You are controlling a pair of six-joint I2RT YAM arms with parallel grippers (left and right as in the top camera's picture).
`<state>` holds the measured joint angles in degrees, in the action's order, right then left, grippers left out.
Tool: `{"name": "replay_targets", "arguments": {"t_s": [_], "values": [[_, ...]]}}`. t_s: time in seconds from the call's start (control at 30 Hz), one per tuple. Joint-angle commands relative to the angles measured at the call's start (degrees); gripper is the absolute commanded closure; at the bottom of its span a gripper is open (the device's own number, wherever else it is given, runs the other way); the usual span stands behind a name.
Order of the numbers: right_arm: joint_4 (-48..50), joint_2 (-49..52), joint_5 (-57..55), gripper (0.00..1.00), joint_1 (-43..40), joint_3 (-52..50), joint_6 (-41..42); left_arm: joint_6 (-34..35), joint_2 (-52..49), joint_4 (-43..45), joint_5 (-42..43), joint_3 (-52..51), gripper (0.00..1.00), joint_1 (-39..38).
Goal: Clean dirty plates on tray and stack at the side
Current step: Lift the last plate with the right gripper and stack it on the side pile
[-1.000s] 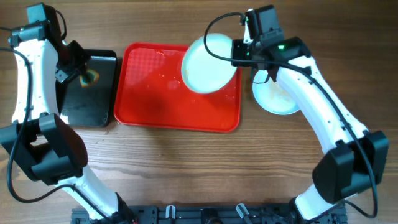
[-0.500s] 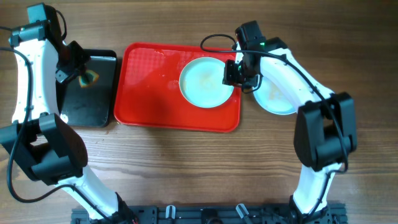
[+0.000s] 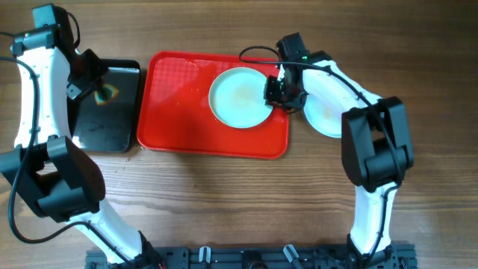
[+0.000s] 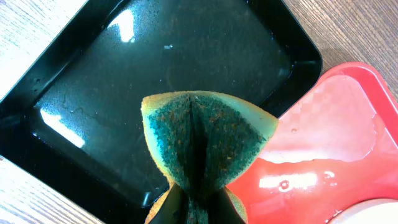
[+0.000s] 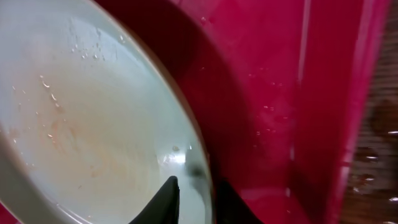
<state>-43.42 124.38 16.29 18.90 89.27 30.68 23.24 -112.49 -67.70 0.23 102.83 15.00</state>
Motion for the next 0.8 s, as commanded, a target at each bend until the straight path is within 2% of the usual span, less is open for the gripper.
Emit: {"name": "replay_targets", "arguments": {"t_s": [0.0, 0.07, 0.13, 0.2, 0.3, 0.43, 0.57, 0.7, 0.77], "values": [[0.6, 1.9, 2.0, 0.86, 0.5, 0.2, 2.4, -0.5, 1.7, 0.2, -1.0, 0.6, 0.96, 0.0], [0.5, 1.9, 2.0, 0.96, 0.5, 0.2, 2.4, -0.5, 1.7, 0.2, -1.0, 0.6, 0.96, 0.0], [0.6, 1.6, 3.9, 0.96, 0.5, 0.3, 0.8, -0.5, 1.7, 0.1, -1.0, 0.6, 0.96, 0.0], [1.1, -0.4, 8.0, 0.96, 0.5, 0.4, -4.3, -0.5, 1.7, 0.1, -1.0, 0.6, 0.96, 0.0], [-1.5, -7.9, 8.2, 0.96, -0.9, 0.4, -9.4, -0.5, 1.7, 0.1, -1.0, 0.6, 0.95, 0.0], [-7.8, -17.0, 8.1, 0.96, -8.9, 0.4, -13.2, -0.5, 1.7, 0.2, -1.0, 0.6, 0.94, 0.0], [-14.7, -18.1, 4.3, 0.96, -18.3, 0.0, -15.7, -0.5, 1.7, 0.2, -1.0, 0.6, 0.95, 0.0], [-13.5, -18.1, -4.9, 0.96, -29.0, -8.1, -15.0, -0.5, 1.7, 0.3, -1.5, 0.6, 0.95, 0.0], [-11.9, -18.1, -7.1, 0.96, -31.5, -12.4, -14.0, -0.5, 1.7, 0.8, -1.5, 0.6, 0.95, 0.0]]}}
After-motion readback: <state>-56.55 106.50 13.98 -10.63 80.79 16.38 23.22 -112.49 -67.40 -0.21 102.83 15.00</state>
